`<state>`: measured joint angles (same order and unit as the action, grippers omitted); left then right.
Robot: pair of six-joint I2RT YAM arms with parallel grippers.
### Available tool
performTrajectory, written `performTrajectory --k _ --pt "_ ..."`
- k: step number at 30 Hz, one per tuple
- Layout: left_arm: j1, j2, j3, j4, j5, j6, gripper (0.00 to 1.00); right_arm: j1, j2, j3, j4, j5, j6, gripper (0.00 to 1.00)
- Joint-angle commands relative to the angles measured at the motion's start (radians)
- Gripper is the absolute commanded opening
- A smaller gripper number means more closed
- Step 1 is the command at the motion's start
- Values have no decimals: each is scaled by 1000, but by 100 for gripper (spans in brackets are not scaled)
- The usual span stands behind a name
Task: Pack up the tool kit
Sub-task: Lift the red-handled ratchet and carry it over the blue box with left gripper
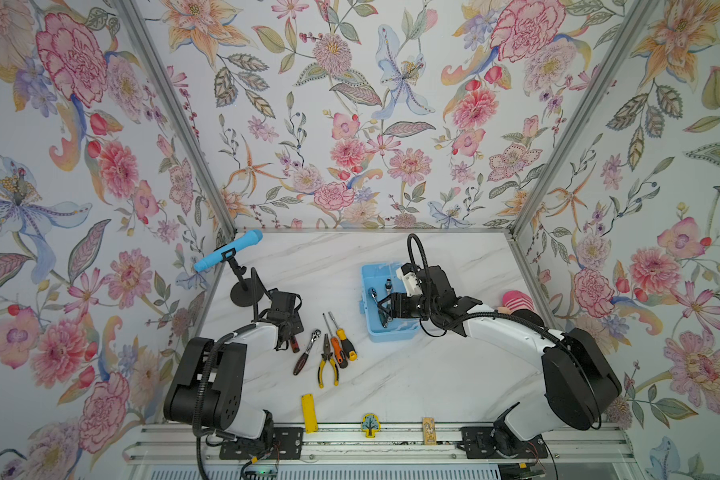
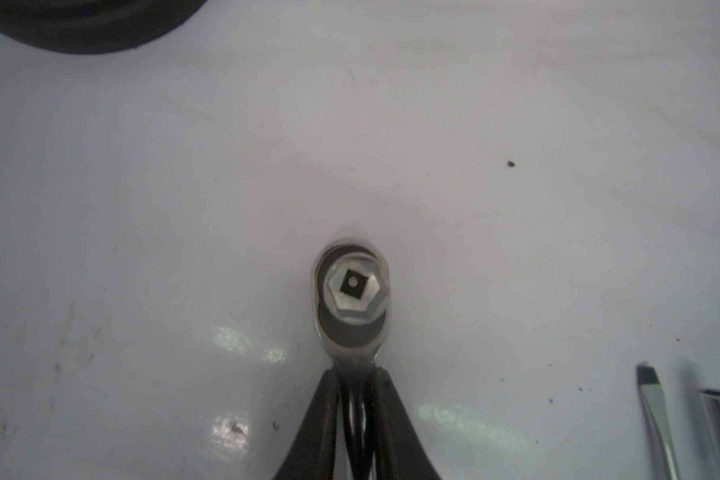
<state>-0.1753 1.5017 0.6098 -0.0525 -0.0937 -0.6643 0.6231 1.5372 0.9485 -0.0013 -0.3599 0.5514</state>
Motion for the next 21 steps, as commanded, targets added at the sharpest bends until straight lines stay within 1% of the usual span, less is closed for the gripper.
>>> performTrajectory --k 1,6,8,13,14,16,19,21 --pt "-10 27 -16 -106 -4 28 15 3 -8 4 28 -9 10 62" --pt "-12 33 -11 -79 20 29 7 3 -11 3 27 -6 9 62" --pt "-12 34 -5 -67 31 26 0 1 -12 4 25 -4 9 62" --pt "-18 -6 36 -47 65 35 0 -5 -13 8 18 -1 9 62" --pt "-25 -22 55 -57 57 38 0 -6 -14 11 13 -1 6 62" --pt "-43 -50 100 -88 36 44 0 -11 -21 18 3 4 1 62" --pt "-65 -96 169 -125 51 42 0 -20 -30 25 -6 6 -2 62" --pt "-103 -123 219 -147 41 32 0 -27 -38 26 -9 3 -2 62"
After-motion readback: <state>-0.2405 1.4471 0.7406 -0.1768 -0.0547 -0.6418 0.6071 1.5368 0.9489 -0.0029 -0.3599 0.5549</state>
